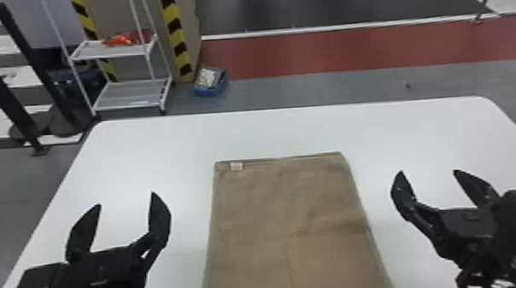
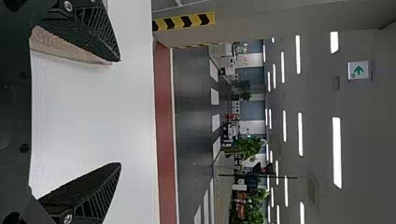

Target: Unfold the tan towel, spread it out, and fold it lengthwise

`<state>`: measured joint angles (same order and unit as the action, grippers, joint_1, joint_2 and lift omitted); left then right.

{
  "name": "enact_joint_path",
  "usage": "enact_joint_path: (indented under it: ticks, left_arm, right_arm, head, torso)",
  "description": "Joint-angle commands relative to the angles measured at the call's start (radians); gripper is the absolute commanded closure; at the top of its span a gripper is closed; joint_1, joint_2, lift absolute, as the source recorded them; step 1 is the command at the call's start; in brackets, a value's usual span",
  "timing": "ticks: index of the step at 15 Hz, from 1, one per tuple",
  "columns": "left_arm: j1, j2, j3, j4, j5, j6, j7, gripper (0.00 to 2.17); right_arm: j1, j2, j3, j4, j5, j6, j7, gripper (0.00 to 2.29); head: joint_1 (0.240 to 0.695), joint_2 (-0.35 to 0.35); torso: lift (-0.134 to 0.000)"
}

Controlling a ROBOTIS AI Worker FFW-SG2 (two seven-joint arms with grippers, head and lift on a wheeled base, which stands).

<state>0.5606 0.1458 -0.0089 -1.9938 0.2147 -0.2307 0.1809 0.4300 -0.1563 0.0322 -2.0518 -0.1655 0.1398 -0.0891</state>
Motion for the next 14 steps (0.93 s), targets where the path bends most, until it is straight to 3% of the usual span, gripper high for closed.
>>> enact_joint_path:
  ticks: [1, 6, 10, 14]
  left_arm:
    - [0.012, 0.003, 0.000, -0.011, 0.000, 0.000, 0.000, 0.00]
    - [0.038, 0.014, 0.000, -0.040, 0.000, 0.000, 0.000, 0.00]
    - [0.059, 0.017, 0.001, -0.060, -0.002, -0.003, 0.000, 0.00]
    - [0.082, 0.018, 0.004, -0.080, -0.002, -0.021, 0.000, 0.00]
  right_arm:
    - [-0.028, -0.003, 0.000, 0.024, 0.000, -0.002, 0.005, 0.07]
    - [-0.122, -0.006, 0.021, 0.148, -0.055, -0.076, 0.083, 0.07]
    - [-0.203, -0.009, 0.043, 0.236, -0.068, -0.073, 0.091, 0.08]
    - [-0.287, -0.016, 0.060, 0.338, -0.154, -0.070, 0.152, 0.10]
  head:
    - [0.695, 0.056]
    - [0.695, 0.063]
    - [0.695, 0.075]
    - [0.695, 0.083]
  torso:
    - [-0.123]
    - [-0.123]
    - [-0.123]
    - [-0.123]
